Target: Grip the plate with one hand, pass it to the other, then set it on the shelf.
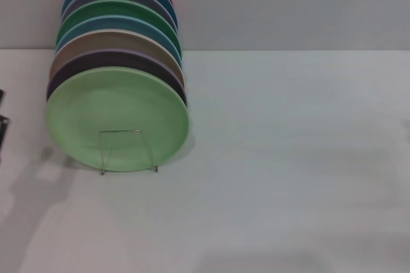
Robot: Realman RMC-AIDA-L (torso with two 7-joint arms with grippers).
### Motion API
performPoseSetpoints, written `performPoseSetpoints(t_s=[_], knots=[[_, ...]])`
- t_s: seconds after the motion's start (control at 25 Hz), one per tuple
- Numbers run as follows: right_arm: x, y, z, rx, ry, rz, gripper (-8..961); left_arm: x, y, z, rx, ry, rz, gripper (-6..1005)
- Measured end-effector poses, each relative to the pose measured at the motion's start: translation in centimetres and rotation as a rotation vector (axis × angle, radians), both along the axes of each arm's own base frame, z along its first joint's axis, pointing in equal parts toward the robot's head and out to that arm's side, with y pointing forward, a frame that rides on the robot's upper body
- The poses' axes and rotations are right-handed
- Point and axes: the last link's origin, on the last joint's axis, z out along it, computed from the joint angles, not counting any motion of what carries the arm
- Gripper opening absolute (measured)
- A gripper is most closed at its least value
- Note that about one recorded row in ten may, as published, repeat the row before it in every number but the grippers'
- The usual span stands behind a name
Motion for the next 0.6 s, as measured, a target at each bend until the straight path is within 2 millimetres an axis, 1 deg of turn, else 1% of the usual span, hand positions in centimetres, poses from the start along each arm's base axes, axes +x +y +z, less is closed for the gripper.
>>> performPoseSetpoints(t_s=[0.04,0.08,0.12,0.2,0.24,0.32,0.44,0.6], knots=[[0.2,-0.1,-0.7,0.012,-0.039,-0.010,617,-0.5,-0.5,0.7,0.019,-0.065,0.022,564],[0.2,-0.1,-0.7,0.012,-0.039,-0.010,617,-0.6,-0.5,0.9,0.018,-0.087,0.027,564],[0.4,-0.2,-1.5,0.021,-0.075,-0.021,617,-0.8,-0.5,1.1,0.013,-0.121,0.033,565],[0.5,-0.3,-1.9,0.024,-0.088,-0.026,617,-1.3,-0.3,1.7,-0.004,-0.198,0.044,565],[0.8,-0.6,-2.6,0.033,-0.110,-0.039,617,-1.5,-0.1,2.0,-0.012,-0.240,0.048,565],[0.9,-0.6,-2.8,0.040,-0.119,-0.043,617,-1.8,0.3,2.7,-0.013,-0.316,0.056,565],[1.1,-0.9,-3.1,0.052,-0.136,-0.056,617,-2.1,1.2,3.3,-0.002,-0.383,0.071,565],[1.2,-1.1,-3.2,0.052,-0.135,-0.061,617,-2.1,1.9,3.2,-0.015,-0.392,0.080,565]])
